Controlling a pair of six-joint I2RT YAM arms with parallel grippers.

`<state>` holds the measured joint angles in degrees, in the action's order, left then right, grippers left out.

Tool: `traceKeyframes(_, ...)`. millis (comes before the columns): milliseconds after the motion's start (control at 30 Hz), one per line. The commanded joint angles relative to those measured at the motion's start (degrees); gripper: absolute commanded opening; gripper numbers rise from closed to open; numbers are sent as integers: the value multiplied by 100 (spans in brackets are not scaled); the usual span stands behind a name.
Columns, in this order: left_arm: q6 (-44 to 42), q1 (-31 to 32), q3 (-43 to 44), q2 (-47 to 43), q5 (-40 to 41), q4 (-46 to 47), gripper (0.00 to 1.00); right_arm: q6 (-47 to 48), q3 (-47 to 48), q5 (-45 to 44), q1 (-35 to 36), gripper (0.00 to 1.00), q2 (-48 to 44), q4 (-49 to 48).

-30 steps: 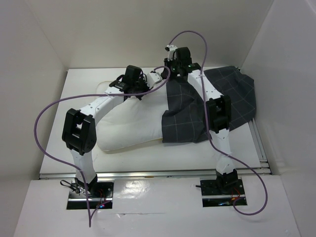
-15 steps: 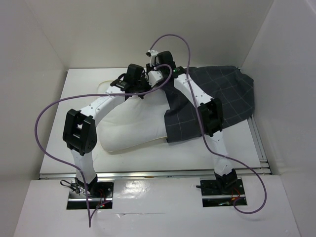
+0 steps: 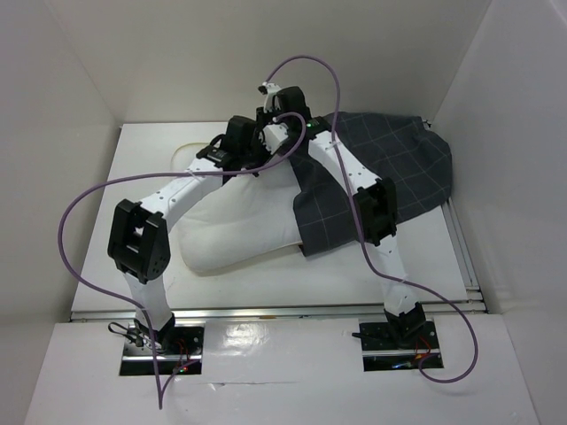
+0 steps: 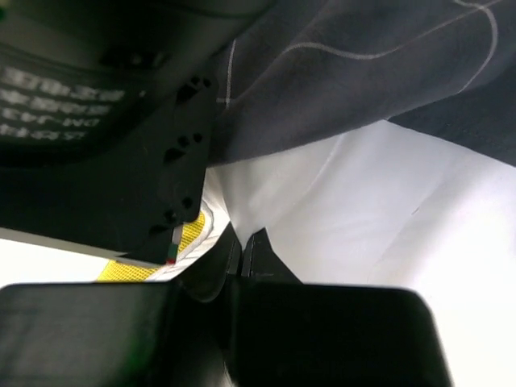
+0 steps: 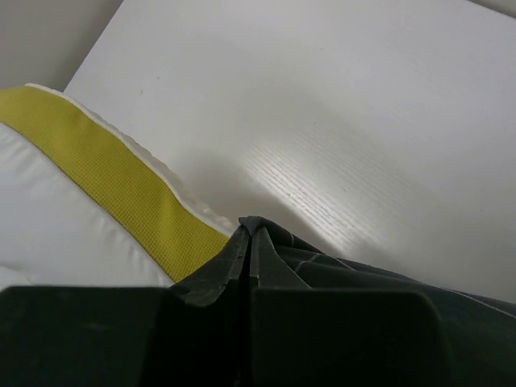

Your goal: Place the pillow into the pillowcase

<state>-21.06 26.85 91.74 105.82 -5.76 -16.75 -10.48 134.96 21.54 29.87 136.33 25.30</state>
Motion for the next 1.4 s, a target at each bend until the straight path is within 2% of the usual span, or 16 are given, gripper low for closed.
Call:
traceKeyframes(0,76,391,-16,-571,-260,1235,0,-593,57,550,249,0,78,-578)
traceKeyframes(233,216,443,-87,-624,-145,1420,0,-1589,-294,1792,-34,0,-28,-939)
traceKeyframes(267,216,444,-87,-624,-93,1420,0,-1641,-347,1792,-34,4,-80,-939)
traceKeyframes(400,111,444,-437,-624,22,1534,0,-1571,-611,1424,-323,62,-133,-878)
traceKeyframes(433,111,444,-516,-685,22,1535,0,-1519,-672,1371,-524,65,-133,-878)
traceKeyframes(600,49,392,-991,-738,250,1718,0,-1290,-549,1090,-1166,70,-186,-956)
traceKeyframes(700,110,321,-992,-537,382,1719,0,-1071,-304,958,-1571,73,-186,-957)
traceKeyframes(900,453,-117,-115,315,927,1377,0,-325,-321,939,-2002,73,-624,-563)
traceKeyframes(1000,796,-390,834,1061,1120,860,0,245,-619,1280,-2002,73,-914,-89)
traceKeyframes(1033,892,-461,1445,1264,1121,667,3,396,-715,1283,-1933,73,-1011,18)
traceKeyframes(1100,1033,-593,2072,1885,1190,62,18,852,-1207,1362,-1793,73,-1213,159)
traceKeyframes(1133,1112,-593,2632,2072,1243,-142,29,1003,-1530,1362,-1731,73,-1406,255)
traceKeyframes(1167,1113,-654,2838,2222,1244,-318,53,1143,-1699,1301,-1660,73,-1503,308)
traceKeyframes(1200,1113,-707,2971,2302,1166,-581,61,1362,-1875,1300,-1607,73,-1600,309)
traceKeyframes(1300,1113,-769,2666,2032,910,-583,83,1627,-2464,1300,-1458,73,-1969,309)
traceKeyframes(1367,1113,-822,2149,1531,910,-531,85,1838,-2832,1300,-1457,72,-2233,361)
